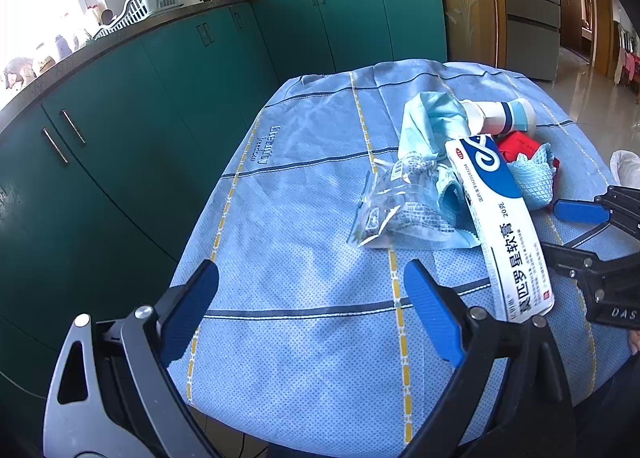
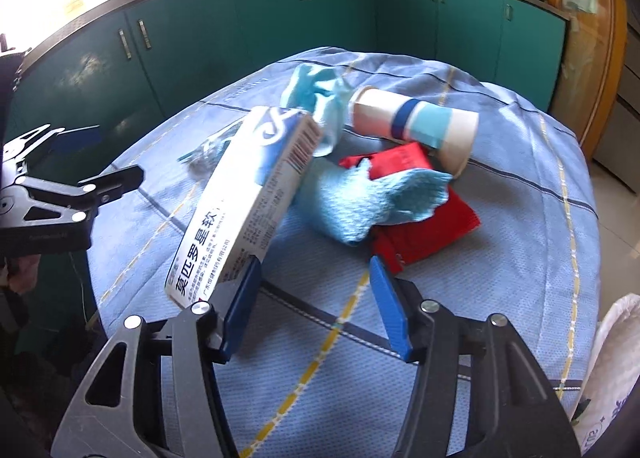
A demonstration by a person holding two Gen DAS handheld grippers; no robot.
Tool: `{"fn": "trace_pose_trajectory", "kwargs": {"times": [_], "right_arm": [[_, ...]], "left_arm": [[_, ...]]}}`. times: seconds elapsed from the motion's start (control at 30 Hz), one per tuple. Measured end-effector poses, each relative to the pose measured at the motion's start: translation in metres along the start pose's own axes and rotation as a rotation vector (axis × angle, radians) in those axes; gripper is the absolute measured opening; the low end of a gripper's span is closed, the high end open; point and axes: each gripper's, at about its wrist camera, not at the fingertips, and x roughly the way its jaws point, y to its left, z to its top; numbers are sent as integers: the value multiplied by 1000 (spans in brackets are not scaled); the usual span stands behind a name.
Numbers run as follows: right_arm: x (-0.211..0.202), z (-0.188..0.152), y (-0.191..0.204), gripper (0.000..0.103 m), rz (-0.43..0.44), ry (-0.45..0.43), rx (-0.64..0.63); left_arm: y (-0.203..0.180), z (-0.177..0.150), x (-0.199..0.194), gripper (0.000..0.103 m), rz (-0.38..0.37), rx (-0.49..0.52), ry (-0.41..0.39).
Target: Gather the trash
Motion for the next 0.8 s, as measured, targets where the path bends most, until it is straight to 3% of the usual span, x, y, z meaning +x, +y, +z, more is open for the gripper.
{"fn": "trace_pose_trajectory", "kwargs": {"times": [0.23, 0.4, 0.47, 0.8], "right_arm": [[0, 2, -11, 58, -48, -18, 50], [-3, 12, -28, 76, -101, -62, 134], [-1, 15, -31, 77, -110, -65, 148], [20, 22, -25, 75, -124, -12, 138]], "left_arm": [[0, -1, 2, 94, 2, 0, 8], [2, -3, 3, 94, -1, 0, 13], [3, -3, 3, 94, 1, -1, 14], [13, -3, 3, 94, 12, -15, 16]]}}
